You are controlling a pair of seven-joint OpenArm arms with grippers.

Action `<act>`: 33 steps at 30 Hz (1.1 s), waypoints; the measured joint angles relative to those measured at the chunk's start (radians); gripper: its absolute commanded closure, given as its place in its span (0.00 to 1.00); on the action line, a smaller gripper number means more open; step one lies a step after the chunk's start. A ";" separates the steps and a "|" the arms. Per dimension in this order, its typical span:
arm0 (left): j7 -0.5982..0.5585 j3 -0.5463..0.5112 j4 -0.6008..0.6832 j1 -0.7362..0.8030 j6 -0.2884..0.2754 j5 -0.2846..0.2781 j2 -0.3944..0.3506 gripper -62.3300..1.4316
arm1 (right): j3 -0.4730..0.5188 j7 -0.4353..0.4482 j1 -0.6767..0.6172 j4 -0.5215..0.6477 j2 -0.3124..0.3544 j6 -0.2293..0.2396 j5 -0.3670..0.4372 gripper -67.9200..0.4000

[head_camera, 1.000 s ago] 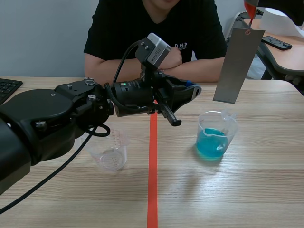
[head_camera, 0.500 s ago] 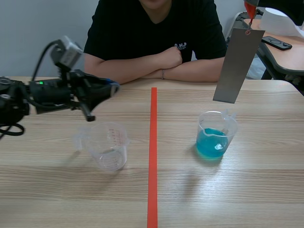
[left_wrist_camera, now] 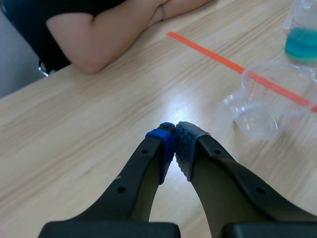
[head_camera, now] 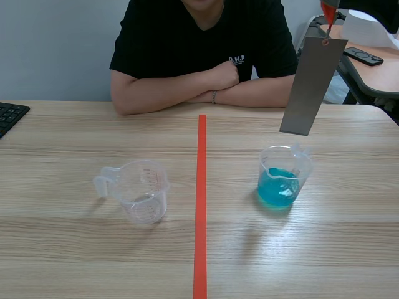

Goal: Do the redox reaction experiment.
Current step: 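Raise the plate and point at it, then lower the plate into the blue solution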

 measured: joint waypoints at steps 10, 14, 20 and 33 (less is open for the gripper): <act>-0.176 -0.430 0.005 0.587 0.053 0.070 0.070 0.93 | 0.000 0.000 0.000 0.000 0.000 0.000 0.000 0.97; -0.269 -0.622 0.006 0.776 0.122 0.217 0.180 0.93 | 0.000 0.000 0.000 0.000 0.000 0.000 0.000 0.97; -0.387 -0.811 0.026 0.972 0.229 0.446 0.380 0.93 | 0.000 0.000 0.000 0.000 0.000 0.000 0.000 0.97; -0.430 -0.908 0.241 1.167 0.370 0.755 0.693 0.93 | 0.000 0.000 -0.007 -0.041 -0.069 0.000 -0.066 0.97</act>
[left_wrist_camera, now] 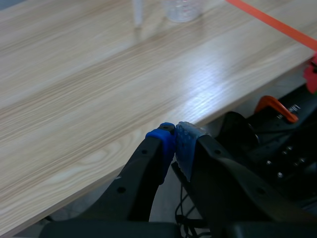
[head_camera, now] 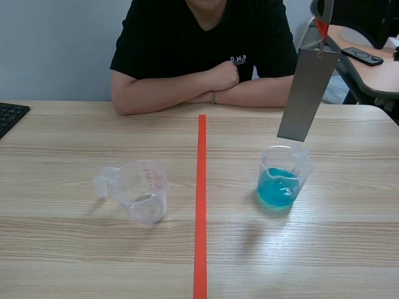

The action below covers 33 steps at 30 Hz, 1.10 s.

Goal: Do the redox reaction experiment.
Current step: 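Lower the plate into the blue solution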

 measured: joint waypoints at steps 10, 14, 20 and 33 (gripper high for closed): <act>0.000 0.000 0.078 0.027 0.032 0.100 0.084 0.93 | -0.010 0.001 -0.018 -0.074 -0.053 0.000 -0.077 0.97; 0.000 0.000 0.078 0.028 0.032 0.099 0.080 0.93 | -0.019 0.020 -0.018 -0.110 -0.079 0.000 -0.123 0.97; 0.005 0.000 0.077 0.028 0.032 0.099 0.080 0.93 | -0.049 0.076 -0.018 -0.150 -0.110 0.000 -0.209 0.97; 0.005 0.000 0.077 0.028 0.032 0.099 0.080 0.93 | -0.138 0.245 -0.018 -0.299 -0.190 0.000 -0.441 0.97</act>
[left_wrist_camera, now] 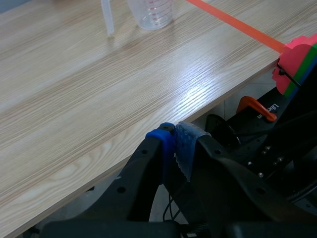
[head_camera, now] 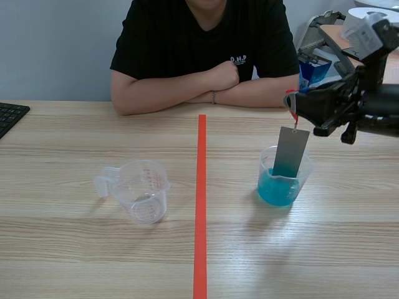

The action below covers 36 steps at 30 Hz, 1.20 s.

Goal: Do the redox reaction experiment.
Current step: 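Lower the plate into the blue solution, then hold the plate still in the solution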

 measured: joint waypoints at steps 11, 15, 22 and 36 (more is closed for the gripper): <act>0.000 0.000 0.000 0.000 0.000 0.000 0.000 0.93 | -0.050 0.089 0.003 -0.048 -0.026 0.000 -0.115 0.97; 0.000 0.000 0.000 0.000 0.000 0.000 0.000 0.93 | -0.050 0.085 0.003 -0.048 -0.026 0.000 -0.115 0.97; 0.000 0.000 0.000 0.000 0.000 0.000 0.000 0.93 | -0.050 0.085 0.003 -0.048 -0.026 0.000 -0.122 0.97; 0.000 0.000 0.000 0.000 0.000 0.000 0.000 0.93 | -0.050 0.085 0.003 -0.048 -0.026 0.000 -0.122 0.97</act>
